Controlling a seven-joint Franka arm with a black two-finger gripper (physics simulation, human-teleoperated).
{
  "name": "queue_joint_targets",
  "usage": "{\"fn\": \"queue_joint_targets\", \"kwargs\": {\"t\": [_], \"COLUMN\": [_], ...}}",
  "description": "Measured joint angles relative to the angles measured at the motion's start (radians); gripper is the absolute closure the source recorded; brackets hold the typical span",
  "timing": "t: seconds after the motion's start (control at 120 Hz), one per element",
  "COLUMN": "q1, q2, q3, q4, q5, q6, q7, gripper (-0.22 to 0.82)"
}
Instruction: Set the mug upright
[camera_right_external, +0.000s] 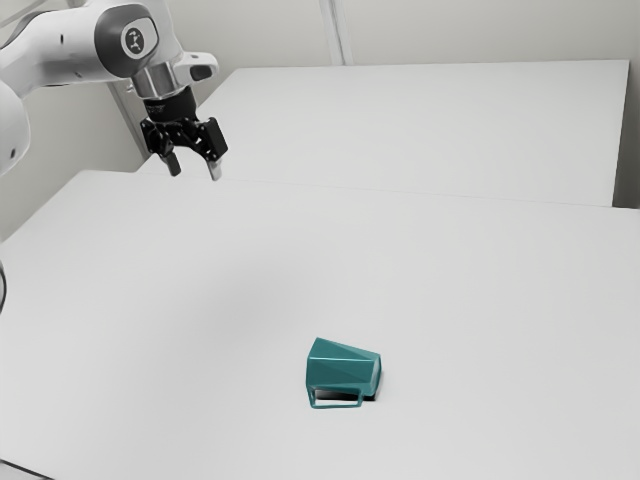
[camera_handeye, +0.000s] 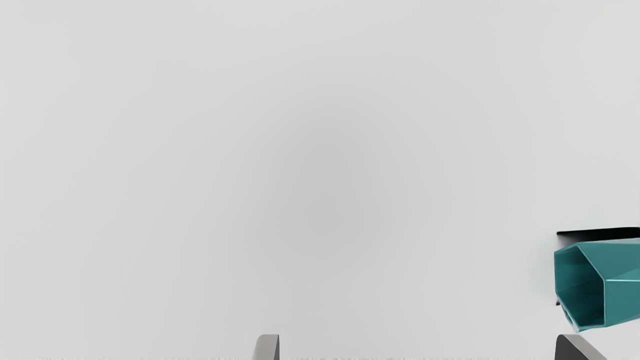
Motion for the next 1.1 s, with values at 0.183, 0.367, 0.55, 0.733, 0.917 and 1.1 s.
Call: {"fn": "queue_joint_targets", "kwargs": {"t": [0.183,0.367,0.55,0.733,0.917,1.1], "q1": [0.002,0.007,0.009,0.02,0.017,0.015], "q2": [0.0,-0.025,-0.124,-0.227,-0.321,-0.353], "q3": [0.0,-0.001,0.0,0.0,-0.014,-0.03], "q4": [0.0,-0.058,-0.239,-0.521,-0.728,-0.865], "q5": [0.0,-0.003,-0.146,-0.387,-0.514,-0.601], "q6": [-0.005,-0.007,0.025,0.148,0.283,0.404], "q7": [-0.001,-0.002,0.001,0.041,0.095,0.148], "gripper": [0.0,0.0,0.0,0.0,0.0,0.0]}}
